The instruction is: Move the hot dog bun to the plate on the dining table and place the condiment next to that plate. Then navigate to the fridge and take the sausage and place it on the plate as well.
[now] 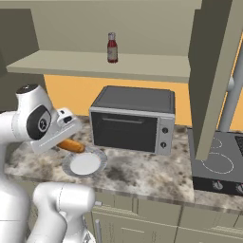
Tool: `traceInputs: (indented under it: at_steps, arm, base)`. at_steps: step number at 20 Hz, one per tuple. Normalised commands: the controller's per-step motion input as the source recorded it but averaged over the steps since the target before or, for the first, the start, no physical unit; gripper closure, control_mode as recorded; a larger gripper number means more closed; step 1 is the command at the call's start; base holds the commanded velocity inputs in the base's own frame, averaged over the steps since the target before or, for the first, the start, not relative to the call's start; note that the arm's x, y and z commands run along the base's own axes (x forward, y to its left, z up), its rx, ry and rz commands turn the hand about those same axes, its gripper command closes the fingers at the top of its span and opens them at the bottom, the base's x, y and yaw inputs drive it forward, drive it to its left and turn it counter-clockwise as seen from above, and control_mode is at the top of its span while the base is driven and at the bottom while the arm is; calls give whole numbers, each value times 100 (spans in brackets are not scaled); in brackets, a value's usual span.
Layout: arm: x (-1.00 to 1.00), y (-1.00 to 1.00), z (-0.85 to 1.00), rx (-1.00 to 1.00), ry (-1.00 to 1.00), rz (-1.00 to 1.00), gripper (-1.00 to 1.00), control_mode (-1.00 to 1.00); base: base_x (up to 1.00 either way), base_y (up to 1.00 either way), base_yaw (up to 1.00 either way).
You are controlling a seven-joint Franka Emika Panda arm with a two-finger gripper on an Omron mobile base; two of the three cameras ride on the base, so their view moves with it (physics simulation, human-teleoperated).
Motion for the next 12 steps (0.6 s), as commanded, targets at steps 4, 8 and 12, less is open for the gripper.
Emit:
traceInputs:
  at_steps: [4, 8, 12]
  arm:
    - [-9, -6, 2, 0, -1, -13, 100, -100]
    - [0, 0, 0, 0, 0, 0, 100, 100]
    - [0, 0, 0, 0, 0, 0, 100, 100]
  base:
    - [0, 0, 0]
    - [-15, -1, -9]
    - [-31, -12, -59]
